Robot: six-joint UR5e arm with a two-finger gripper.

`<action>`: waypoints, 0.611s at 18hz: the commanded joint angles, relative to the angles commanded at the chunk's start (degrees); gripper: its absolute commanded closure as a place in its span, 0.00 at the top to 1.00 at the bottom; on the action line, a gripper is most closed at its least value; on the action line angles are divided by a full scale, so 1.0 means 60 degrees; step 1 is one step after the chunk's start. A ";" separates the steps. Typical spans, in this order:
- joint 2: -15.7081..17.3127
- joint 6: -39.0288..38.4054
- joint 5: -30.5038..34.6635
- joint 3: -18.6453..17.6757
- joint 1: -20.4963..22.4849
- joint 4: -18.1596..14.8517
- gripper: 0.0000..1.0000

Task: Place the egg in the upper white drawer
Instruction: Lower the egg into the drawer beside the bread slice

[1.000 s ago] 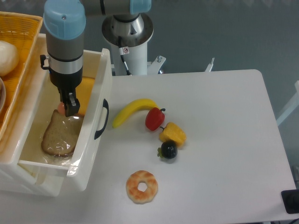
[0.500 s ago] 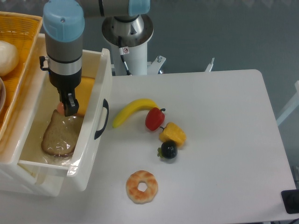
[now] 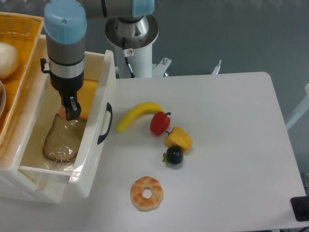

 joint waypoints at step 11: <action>0.0000 0.0015 0.0015 -0.0015 -0.0059 0.0015 0.56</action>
